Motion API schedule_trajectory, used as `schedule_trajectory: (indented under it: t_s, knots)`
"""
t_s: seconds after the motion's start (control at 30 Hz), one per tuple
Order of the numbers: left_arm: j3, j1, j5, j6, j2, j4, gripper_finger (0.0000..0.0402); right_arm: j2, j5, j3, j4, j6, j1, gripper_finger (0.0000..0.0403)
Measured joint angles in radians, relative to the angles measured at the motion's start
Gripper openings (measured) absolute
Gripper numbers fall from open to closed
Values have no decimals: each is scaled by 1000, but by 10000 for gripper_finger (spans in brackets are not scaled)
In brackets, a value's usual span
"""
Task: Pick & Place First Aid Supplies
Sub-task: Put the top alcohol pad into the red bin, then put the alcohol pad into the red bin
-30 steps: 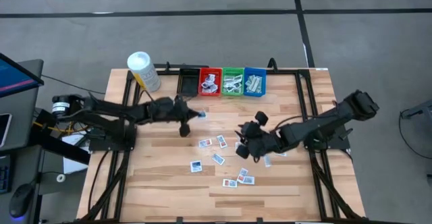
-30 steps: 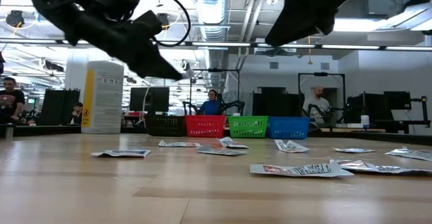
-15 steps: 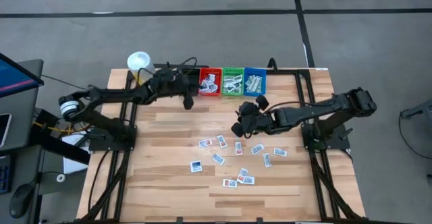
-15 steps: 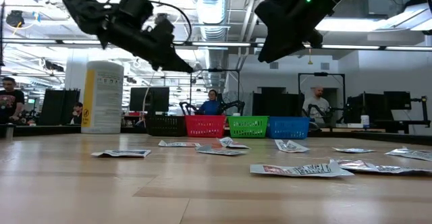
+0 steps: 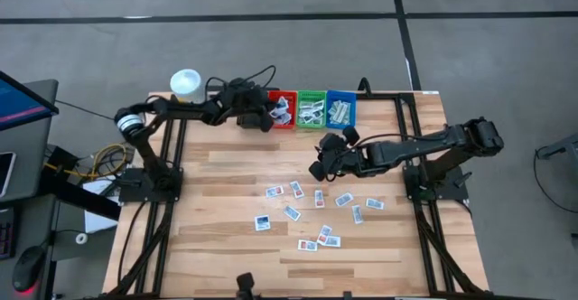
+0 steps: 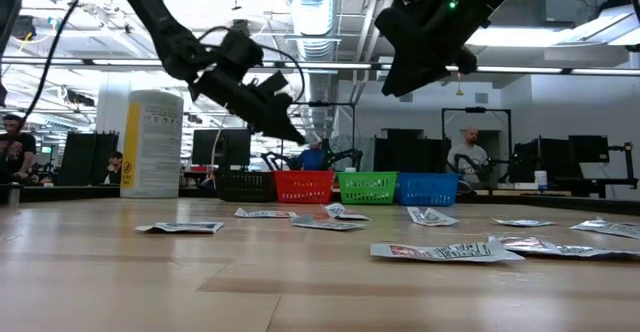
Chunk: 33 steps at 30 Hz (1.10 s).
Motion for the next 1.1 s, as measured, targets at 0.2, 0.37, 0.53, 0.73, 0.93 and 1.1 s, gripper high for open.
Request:
schedule_trajectory:
  t_s: [0.2,0.37,0.53,0.73,0.93,1.1]
  knots:
    - [19,17,-1,0,52,5,13,0,-29,0,0,5,0,118]
    - [20,16,0,5,59,13,21,0,-29,0,0,5,2,118]
    - [20,16,-1,43,56,17,31,0,-29,0,-7,6,-1,118]
    - [19,16,0,44,53,19,61,0,-29,0,-9,2,-7,118]
    - [19,16,0,42,52,19,86,0,-29,0,-19,1,-8,118]
    - [19,6,-1,35,47,13,87,0,-29,0,-20,0,-7,118]
